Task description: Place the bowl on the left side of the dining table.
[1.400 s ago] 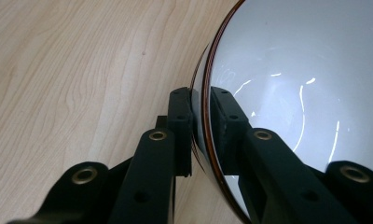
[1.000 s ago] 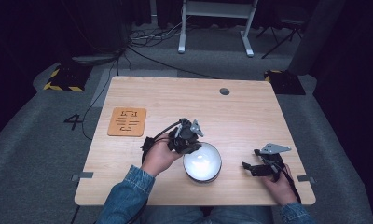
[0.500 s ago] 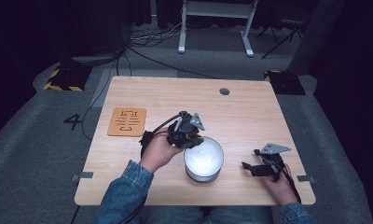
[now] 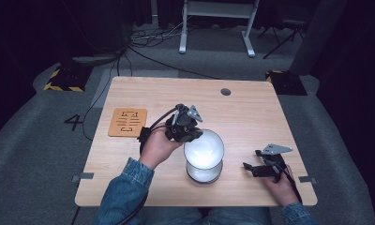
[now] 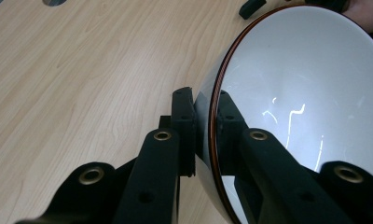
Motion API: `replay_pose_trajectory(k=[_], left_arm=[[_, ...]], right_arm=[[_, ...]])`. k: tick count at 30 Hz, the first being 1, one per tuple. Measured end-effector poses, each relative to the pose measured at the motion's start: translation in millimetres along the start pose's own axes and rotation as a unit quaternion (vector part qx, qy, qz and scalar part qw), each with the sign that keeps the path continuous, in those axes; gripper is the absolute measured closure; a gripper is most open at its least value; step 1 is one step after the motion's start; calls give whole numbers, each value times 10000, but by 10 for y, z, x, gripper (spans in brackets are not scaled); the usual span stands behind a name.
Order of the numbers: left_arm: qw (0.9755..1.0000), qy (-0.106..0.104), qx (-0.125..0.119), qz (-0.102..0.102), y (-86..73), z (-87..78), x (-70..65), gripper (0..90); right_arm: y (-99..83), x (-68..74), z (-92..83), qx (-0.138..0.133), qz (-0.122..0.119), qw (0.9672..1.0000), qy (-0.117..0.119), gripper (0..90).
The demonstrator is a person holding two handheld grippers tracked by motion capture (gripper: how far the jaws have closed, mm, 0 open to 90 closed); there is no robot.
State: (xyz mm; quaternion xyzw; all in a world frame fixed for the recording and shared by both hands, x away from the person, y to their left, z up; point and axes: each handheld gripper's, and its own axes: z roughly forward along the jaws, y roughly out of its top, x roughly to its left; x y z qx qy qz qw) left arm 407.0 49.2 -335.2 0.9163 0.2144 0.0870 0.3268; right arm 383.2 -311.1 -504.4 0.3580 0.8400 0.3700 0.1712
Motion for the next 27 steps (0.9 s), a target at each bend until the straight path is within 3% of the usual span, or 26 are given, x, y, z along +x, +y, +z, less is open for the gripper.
replay_pose_trajectory(k=[2,5,10,12,13,21,23,24,25,27], left_arm=[[10000,37,6,-32,-2,-24,31,823],[9993,181,27,-313,-11,-95,119,823],[9986,313,47,-428,-31,-141,212,822],[9973,490,5,-550,-56,-154,264,822],[9947,620,-167,-801,-82,-162,298,822],[9903,828,-189,-1097,-172,-178,544,821],[9876,895,-225,-1269,-189,-196,635,821],[9876,895,-225,-1269,-189,-196,635,821],[9847,931,-251,-1454,-199,-205,712,821],[9834,943,-254,-1526,-204,-198,746,821]], right_arm=[[1,2,1,2,7,10000,-6,177],[2,3,1,10,8,10000,-2,177],[2,3,1,7,8,10000,-4,177],[2,3,1,7,9,10000,-4,177],[2,3,2,7,9,10000,-4,177],[13,3,14,-8,15,10000,22,177],[14,-1,15,-4,-11,10000,31,177],[14,-1,15,-4,-11,10000,31,177],[14,0,15,-5,-10,10000,32,177],[14,0,16,-5,-9,10000,30,177]])
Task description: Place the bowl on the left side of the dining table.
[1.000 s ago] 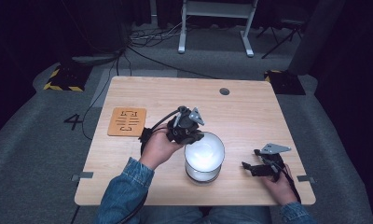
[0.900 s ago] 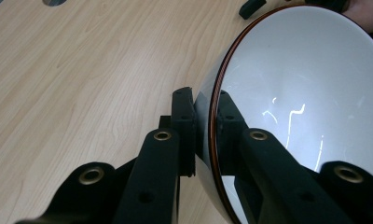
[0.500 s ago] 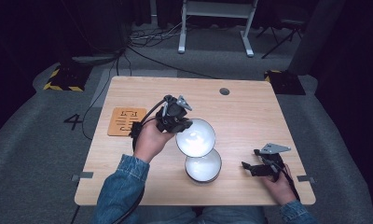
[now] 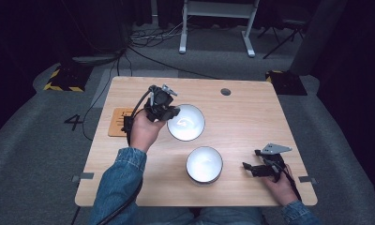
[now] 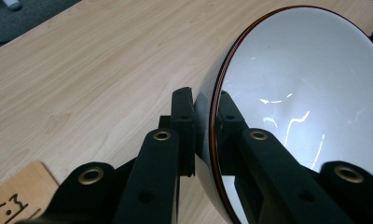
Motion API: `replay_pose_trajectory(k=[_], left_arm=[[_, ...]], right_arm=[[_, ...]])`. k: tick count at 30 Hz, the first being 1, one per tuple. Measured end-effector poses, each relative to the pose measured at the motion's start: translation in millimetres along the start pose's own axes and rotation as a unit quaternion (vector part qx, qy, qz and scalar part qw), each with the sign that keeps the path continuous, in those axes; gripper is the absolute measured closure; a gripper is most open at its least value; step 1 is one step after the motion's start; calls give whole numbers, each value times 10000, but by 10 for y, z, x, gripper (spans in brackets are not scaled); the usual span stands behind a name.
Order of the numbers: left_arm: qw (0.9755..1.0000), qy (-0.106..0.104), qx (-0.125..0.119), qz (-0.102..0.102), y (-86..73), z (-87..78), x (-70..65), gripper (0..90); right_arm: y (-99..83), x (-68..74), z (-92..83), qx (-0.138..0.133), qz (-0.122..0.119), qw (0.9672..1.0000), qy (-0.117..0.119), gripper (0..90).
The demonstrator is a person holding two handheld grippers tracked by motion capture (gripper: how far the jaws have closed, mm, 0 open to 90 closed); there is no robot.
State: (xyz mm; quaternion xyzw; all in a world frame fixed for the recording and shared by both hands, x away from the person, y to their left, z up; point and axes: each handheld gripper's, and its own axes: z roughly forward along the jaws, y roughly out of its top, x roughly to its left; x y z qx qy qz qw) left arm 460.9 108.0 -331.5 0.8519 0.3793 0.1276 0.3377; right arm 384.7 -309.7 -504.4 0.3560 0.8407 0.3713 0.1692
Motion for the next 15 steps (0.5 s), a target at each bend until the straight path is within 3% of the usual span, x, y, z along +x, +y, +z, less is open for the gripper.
replay_pose_trajectory(k=[6,15], left_arm=[[9991,-15,252,-355,44,127,186,820],[9966,112,488,-654,150,222,396,819]], right_arm=[[0,0,0,0,0,10000,1,177],[0,0,0,0,1,10000,1,177]])
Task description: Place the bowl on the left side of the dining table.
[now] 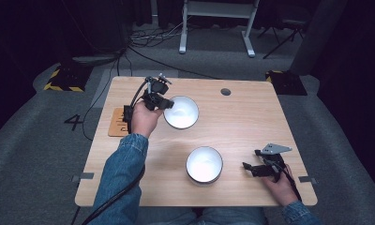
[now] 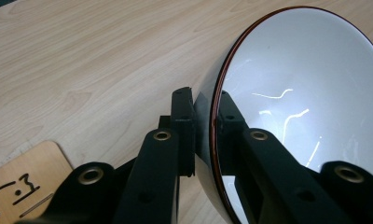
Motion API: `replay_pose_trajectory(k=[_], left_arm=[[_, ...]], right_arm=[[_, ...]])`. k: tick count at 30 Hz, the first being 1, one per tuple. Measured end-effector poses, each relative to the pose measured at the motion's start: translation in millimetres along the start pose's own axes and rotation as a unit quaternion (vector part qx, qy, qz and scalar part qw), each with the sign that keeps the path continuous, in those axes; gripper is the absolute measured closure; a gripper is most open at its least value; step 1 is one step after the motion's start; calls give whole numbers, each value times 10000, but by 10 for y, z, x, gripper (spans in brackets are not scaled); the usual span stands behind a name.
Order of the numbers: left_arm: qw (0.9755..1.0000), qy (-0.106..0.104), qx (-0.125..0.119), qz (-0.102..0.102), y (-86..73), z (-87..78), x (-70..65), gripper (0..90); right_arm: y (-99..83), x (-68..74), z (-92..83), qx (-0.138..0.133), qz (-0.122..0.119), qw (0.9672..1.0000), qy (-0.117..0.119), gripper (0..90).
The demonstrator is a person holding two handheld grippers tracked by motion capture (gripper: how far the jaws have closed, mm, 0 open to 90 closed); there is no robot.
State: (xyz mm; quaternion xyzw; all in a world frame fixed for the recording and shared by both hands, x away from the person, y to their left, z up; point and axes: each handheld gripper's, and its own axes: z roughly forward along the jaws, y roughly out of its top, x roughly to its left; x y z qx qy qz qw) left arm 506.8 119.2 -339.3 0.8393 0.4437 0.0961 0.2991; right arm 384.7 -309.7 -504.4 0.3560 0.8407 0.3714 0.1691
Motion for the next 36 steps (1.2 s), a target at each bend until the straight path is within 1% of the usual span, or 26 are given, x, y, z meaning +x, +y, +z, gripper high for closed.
replay_pose_trajectory(k=[1,2,4,5,6,7,8,9,11,12,15,16,17,18,19,22,25,26,27,28,30,31,33,34,35,36], left_arm=[[10000,19,3,-68,17,15,36,820],[10000,19,3,-68,17,15,36,820],[9999,70,32,-95,38,22,96,820],[9997,97,13,-234,47,33,130,820],[9997,97,13,-234,47,33,130,819],[9996,127,37,-238,55,43,193,820],[9994,132,43,-323,55,51,225,820],[9994,132,43,-323,55,51,225,820],[9990,97,51,-435,51,65,321,819],[9990,97,51,-435,51,65,321,820],[9980,154,28,-614,33,57,430,819],[9979,181,52,-615,27,48,465,819],[9974,189,48,-696,15,34,525,820],[9970,258,13,-727,8,33,543,819],[9970,258,13,-727,8,33,543,819],[9960,272,-15,-850,-23,12,652,820],[9944,280,-50,-1014,-48,-2,722,819],[9944,280,-50,-1014,-48,-2,722,819],[9935,304,-64,-1099,-69,-11,773,819],[9935,304,-64,-1099,-69,-11,773,819],[9922,302,-70,-1207,-99,-15,831,819],[9920,324,-39,-1223,-111,-20,858,819],[9898,395,-25,-1371,-157,-20,925,819],[9898,395,-25,-1371,-157,-20,925,819],[9877,358,-2,-1523,-207,-29,1000,819],[9877,358,-2,-1523,-207,-29,1000,819]], right_arm=[[0,0,0,-1,-1,10000,0,177],[0,0,0,-1,-1,10000,0,177],[0,0,0,0,-1,10000,0,177],[0,0,0,2,-2,10000,-2,177],[0,0,0,2,-2,10000,-2,177],[0,0,0,1,-3,10000,-2,177],[0,0,0,2,-4,10000,-5,177],[0,1,0,2,-2,10000,-4,177],[0,0,0,3,-9,10000,-6,177],[0,0,0,3,-9,10000,-6,177],[0,1,-1,3,-6,10000,-5,177],[0,1,0,1,-6,10000,-5,177],[0,2,-1,4,-3,10000,-7,177],[0,3,-1,4,-1,10000,-7,177],[0,3,-1,4,-1,10000,-7,177],[0,3,-1,4,-3,10000,-9,177],[0,3,-1,4,-2,10000,-9,177],[0,3,-1,4,-2,10000,-9,177],[0,4,-2,4,-2,10000,-15,177],[0,4,-1,3,-2,10000,-16,177],[0,4,-2,3,-1,10000,-15,176],[0,4,-1,3,0,10000,-15,176],[0,3,-2,5,-3,10000,-16,177],[0,3,-2,5,-3,10000,-16,177],[0,4,-1,3,1,10000,-14,177],[0,4,-1,3,1,10000,-14,177]])
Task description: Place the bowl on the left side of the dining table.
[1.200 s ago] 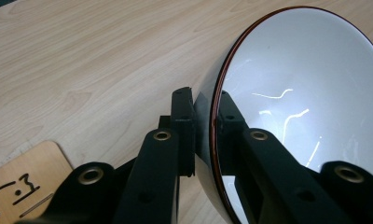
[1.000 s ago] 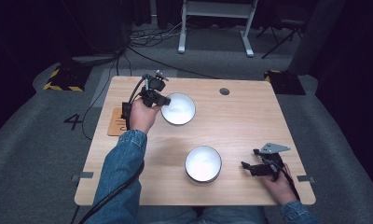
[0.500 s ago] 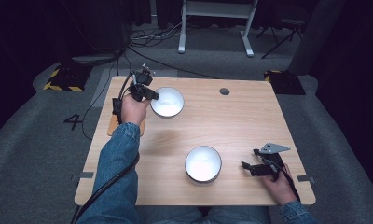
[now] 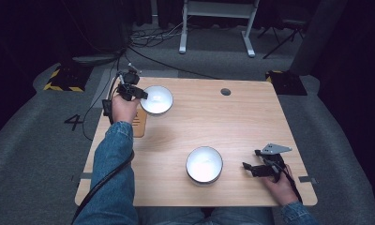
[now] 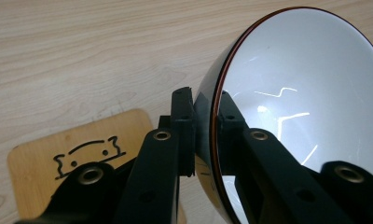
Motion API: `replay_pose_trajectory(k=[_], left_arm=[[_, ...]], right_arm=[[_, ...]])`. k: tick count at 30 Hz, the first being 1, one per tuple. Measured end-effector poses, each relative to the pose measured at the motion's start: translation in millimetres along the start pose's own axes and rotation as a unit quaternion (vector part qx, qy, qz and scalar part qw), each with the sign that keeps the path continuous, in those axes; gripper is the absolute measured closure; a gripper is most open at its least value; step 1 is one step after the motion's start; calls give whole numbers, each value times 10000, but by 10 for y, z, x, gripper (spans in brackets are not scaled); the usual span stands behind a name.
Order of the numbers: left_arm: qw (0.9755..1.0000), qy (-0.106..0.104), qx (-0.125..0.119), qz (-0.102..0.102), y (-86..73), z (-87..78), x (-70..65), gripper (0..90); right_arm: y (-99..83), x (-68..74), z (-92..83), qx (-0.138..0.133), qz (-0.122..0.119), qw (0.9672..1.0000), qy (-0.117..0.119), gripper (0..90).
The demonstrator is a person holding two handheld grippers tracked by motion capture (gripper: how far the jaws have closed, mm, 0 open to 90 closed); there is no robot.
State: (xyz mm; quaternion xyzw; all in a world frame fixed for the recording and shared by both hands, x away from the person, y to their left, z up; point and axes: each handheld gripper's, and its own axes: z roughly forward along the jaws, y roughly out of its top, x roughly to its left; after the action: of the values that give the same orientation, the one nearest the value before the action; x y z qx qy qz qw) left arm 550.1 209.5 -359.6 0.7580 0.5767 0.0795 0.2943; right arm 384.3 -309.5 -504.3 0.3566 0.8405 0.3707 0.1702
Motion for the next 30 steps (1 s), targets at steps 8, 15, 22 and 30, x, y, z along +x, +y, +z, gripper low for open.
replay_pose_trajectory(k=[8,15,22,30], left_arm=[[9993,17,-49,-363,-103,-27,290,819],[9965,76,-83,-833,-266,-37,586,819],[9940,130,-61,-1083,-358,-43,738,819],[9911,343,13,-1283,-449,18,825,819]], right_arm=[[0,-1,0,1,-5,10000,-1,177],[0,-1,0,2,-4,10000,-2,177],[0,0,0,0,-2,10000,-1,177],[0,-2,0,3,-11,10000,-3,177]])
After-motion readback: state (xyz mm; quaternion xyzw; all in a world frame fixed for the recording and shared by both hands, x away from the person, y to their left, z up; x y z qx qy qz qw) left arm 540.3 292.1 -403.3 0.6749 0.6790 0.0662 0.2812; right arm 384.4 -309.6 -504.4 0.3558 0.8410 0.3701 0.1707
